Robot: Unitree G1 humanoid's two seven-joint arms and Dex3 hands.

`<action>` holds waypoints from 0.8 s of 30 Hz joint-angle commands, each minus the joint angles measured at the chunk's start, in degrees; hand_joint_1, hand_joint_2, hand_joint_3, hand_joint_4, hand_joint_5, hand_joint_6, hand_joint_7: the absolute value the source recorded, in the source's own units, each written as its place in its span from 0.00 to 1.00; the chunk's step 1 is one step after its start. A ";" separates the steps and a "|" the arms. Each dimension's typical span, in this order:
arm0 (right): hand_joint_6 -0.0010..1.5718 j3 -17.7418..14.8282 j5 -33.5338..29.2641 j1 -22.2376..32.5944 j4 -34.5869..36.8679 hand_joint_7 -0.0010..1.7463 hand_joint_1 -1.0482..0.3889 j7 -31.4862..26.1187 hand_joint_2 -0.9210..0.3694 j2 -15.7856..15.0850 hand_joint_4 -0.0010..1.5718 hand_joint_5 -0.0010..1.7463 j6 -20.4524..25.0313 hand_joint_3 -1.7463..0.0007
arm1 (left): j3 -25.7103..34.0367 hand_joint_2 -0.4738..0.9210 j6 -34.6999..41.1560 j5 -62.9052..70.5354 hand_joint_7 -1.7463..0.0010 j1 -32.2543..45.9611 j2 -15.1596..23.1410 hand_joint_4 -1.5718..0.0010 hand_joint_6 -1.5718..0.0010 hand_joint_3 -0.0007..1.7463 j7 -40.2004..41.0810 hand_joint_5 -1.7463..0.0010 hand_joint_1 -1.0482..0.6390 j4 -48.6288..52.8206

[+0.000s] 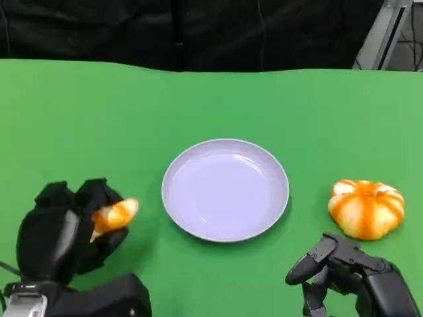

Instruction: Grasp the bread from the table and place it into the plate.

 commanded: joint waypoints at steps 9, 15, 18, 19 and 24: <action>0.46 -0.09 0.36 -0.25 0.56 0.77 0.74 -0.31 0.33 0.09 0.45 0.95 -0.01 0.32 | -2.21 0.67 -6.91 2.11 0.00 -8.37 1.71 0.45 0.59 0.65 3.32 0.00 0.51 3.42; 0.46 0.08 -0.01 -0.48 0.94 0.77 0.75 -0.21 0.34 -0.20 0.45 0.95 -0.18 0.32 | -4.33 0.61 -8.63 3.13 0.00 -13.63 0.75 0.44 0.58 0.72 2.12 0.00 0.51 5.18; 0.46 0.13 -0.06 -0.50 1.01 0.77 0.75 -0.24 0.35 -0.27 0.46 0.95 -0.36 0.30 | -5.03 0.61 -8.61 3.08 0.00 -14.63 0.60 0.44 0.59 0.72 2.00 0.00 0.51 5.68; 0.46 0.25 -0.02 -0.37 0.92 0.77 0.75 -0.37 0.35 -0.10 0.46 0.95 -0.34 0.30 | -5.33 0.61 -9.17 1.89 0.00 -15.89 -0.31 0.44 0.59 0.72 0.41 0.00 0.51 6.59; 0.46 0.66 0.03 0.12 0.66 0.77 0.75 -0.84 0.35 0.32 0.46 0.95 -0.38 0.30 | -6.58 0.58 -9.50 0.05 0.01 -20.47 -4.18 0.43 0.56 0.75 -2.17 0.00 0.52 10.46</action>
